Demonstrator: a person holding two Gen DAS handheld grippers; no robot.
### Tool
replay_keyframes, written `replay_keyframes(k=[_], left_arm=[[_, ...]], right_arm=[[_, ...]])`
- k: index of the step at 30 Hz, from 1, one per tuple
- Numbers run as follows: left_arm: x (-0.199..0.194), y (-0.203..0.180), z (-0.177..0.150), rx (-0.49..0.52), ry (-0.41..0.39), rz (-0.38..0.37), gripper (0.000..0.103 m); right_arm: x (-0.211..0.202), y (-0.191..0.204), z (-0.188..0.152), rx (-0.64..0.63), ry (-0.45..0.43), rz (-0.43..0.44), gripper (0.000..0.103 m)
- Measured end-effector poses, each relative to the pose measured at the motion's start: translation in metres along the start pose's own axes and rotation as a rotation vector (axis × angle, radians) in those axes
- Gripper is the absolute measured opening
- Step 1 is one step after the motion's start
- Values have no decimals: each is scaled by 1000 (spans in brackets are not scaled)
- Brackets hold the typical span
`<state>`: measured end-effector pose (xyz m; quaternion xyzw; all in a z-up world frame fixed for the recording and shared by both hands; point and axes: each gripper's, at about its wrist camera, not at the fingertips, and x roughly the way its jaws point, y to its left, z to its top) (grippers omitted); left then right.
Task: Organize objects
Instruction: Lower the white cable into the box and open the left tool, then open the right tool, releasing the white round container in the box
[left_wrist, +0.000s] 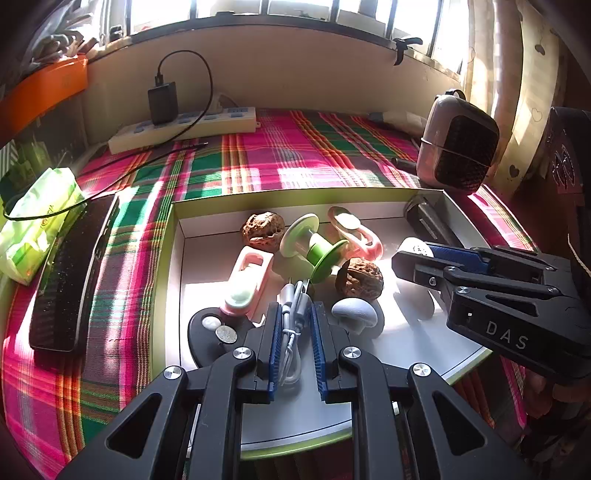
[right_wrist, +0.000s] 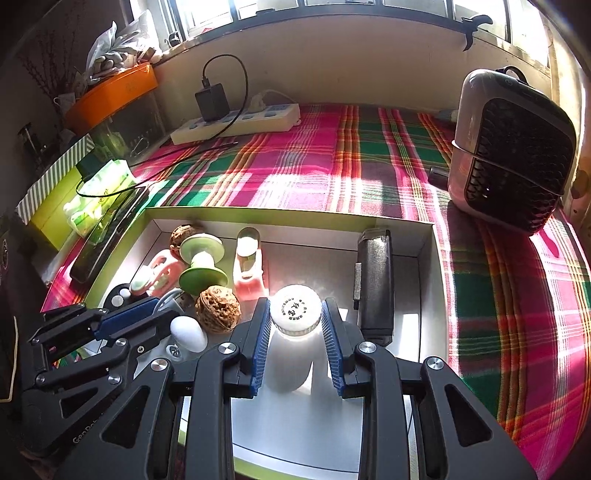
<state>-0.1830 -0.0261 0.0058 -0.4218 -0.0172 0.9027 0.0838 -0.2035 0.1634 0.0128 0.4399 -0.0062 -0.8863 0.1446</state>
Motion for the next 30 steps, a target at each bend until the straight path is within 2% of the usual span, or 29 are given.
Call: replay_keyframes(k=[20, 25, 27, 30], left_arm=[[1, -2, 1, 2, 5, 1, 17], [1, -4, 0, 8, 8, -12, 25], [1, -6, 0, 14, 8, -10, 30], [0, -8, -1, 16, 8, -6, 32]], right_arm=[[4, 1, -2, 11, 10, -10, 29], [4, 1, -2, 16, 10, -6, 32], [3, 1, -3, 18, 9, -4, 37], [2, 1, -4, 22, 9, -2, 39]])
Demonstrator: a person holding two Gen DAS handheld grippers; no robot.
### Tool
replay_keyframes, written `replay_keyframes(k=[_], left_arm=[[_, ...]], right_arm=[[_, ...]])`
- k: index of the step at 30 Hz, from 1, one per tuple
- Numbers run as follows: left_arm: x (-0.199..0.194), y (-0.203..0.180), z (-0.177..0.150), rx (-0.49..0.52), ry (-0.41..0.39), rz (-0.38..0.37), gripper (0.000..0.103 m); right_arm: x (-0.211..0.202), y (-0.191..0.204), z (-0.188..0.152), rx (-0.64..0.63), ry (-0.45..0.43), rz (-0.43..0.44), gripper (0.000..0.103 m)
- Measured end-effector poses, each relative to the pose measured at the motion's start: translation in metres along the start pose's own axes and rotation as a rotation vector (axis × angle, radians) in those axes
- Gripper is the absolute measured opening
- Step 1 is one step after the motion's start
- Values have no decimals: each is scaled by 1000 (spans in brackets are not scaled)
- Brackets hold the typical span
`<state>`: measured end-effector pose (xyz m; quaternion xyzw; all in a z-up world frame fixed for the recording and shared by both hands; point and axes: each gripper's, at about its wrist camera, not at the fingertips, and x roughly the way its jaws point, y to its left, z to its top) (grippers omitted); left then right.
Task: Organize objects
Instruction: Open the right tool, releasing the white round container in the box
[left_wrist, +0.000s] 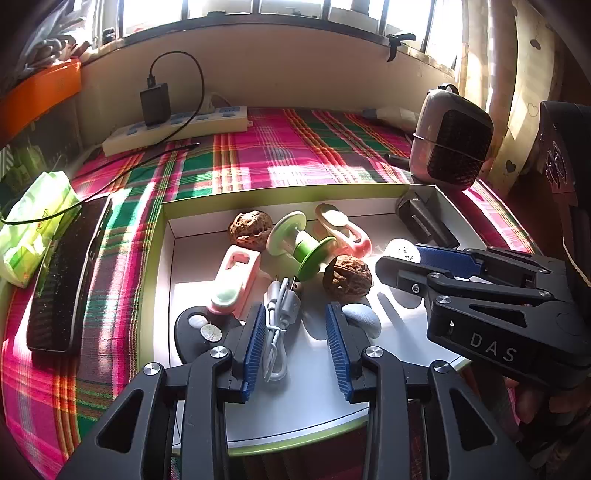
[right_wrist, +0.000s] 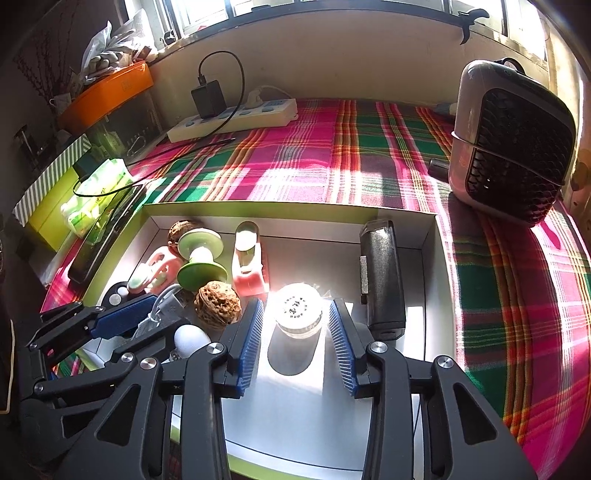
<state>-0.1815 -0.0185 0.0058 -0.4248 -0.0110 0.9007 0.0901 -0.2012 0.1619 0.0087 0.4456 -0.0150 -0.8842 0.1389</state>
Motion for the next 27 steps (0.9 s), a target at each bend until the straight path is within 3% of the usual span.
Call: replay_keyframes(k=[27], left_arm=[[-34, 3, -11, -56, -40, 30, 34]], right_arm=[[-39, 9, -16, 21, -59, -24, 40]])
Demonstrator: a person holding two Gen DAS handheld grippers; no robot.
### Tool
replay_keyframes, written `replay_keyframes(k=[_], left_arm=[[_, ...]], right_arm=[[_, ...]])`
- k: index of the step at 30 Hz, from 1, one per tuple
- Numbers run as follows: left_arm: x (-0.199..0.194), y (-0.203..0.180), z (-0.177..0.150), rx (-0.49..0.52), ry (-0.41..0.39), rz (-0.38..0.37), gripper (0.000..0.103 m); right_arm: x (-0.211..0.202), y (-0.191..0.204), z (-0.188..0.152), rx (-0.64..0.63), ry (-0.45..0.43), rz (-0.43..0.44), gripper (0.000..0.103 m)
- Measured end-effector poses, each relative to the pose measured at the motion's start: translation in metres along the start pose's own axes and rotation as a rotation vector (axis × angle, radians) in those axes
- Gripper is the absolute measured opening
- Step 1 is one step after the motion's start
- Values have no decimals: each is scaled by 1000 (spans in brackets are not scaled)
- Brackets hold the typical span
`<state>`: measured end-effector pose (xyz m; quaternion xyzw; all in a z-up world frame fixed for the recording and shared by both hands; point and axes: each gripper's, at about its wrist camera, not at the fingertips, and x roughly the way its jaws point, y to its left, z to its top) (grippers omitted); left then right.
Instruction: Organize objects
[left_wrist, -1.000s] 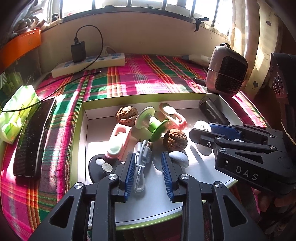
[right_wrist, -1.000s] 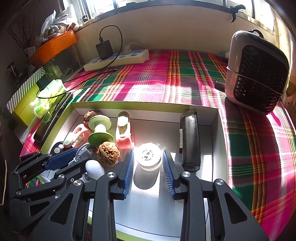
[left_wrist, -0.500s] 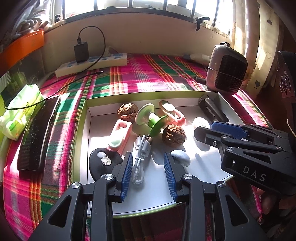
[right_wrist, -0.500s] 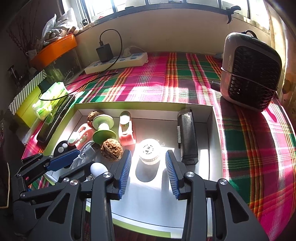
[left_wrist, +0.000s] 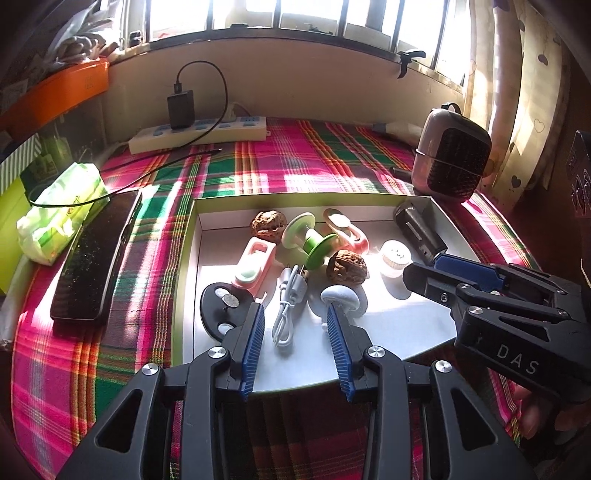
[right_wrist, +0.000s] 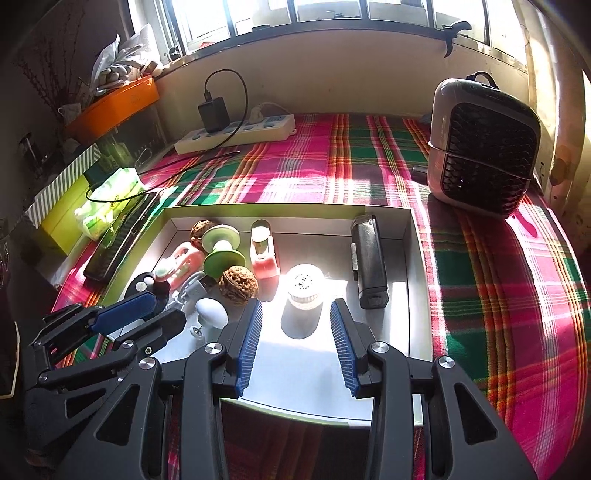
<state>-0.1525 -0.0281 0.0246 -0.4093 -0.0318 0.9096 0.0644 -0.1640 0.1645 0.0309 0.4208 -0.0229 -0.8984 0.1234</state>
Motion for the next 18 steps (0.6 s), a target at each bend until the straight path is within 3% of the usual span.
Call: replay_keyframes(k=[16, 18], left_arm=[[-40, 4, -19, -5, -66, 52, 34], [-45, 6, -23, -13, -73, 57, 34]], right_arm=[[-34, 17, -19, -22, -39, -24, 40], [-38, 21, -23, -31, -42, -32, 46]])
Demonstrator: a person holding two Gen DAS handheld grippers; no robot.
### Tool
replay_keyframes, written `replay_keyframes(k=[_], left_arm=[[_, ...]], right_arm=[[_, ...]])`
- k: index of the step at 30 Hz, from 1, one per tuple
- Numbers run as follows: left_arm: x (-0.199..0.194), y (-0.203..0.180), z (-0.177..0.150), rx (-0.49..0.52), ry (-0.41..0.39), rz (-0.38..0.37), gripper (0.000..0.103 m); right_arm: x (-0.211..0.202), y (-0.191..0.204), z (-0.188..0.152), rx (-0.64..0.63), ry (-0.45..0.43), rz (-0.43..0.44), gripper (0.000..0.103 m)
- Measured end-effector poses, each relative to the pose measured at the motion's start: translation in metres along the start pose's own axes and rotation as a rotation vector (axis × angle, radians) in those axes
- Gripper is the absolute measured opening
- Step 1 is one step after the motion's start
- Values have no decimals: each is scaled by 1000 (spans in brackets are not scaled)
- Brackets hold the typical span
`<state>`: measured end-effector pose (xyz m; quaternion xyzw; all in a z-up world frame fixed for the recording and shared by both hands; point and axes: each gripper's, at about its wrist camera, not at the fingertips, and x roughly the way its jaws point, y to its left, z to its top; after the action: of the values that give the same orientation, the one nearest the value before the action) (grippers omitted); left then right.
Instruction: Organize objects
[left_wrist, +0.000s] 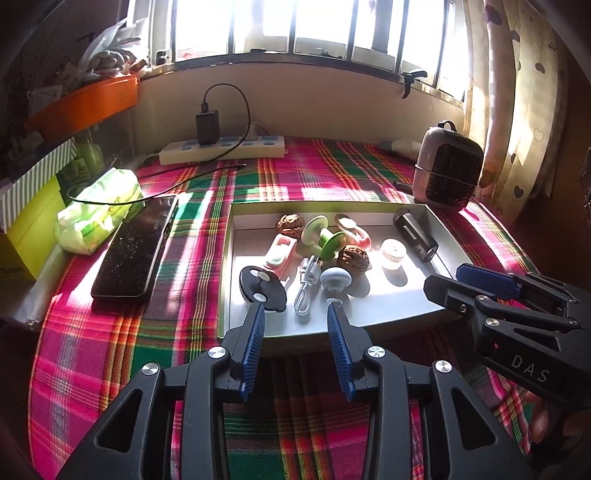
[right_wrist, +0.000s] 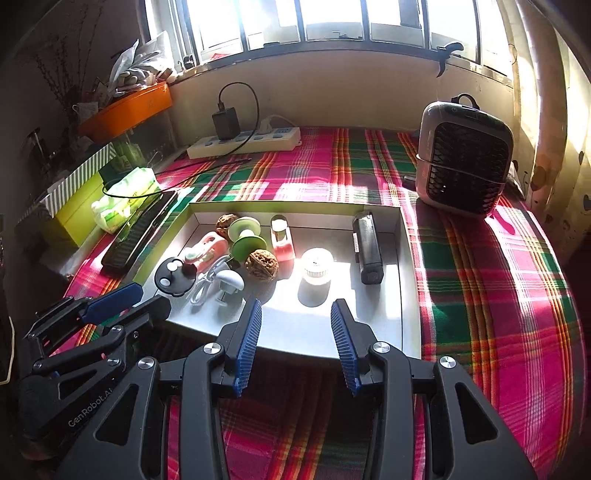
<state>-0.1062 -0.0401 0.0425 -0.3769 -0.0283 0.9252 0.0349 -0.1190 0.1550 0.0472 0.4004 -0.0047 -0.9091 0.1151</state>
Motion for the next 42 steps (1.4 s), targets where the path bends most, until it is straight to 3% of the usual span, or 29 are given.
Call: replay_keyframes(k=[5, 29, 32, 35, 42], left_arm=[[-9, 2, -11, 4, 2, 33, 34], [-12, -11, -69, 11, 95, 40, 34], [-18, -16, -72, 18, 79, 43, 34], [-18, -18, -76, 12, 95, 42, 34], [-23, -23, -82, 10, 94, 39, 34]], right_arm=[[-10, 5, -13, 7, -2, -2, 49], [-19, 9, -73, 30, 80, -74, 49], [-22, 9, -80, 41, 84, -76, 49], [-25, 14, -85, 7, 77, -135, 49], [-27, 14, -95, 25, 93, -108, 49]])
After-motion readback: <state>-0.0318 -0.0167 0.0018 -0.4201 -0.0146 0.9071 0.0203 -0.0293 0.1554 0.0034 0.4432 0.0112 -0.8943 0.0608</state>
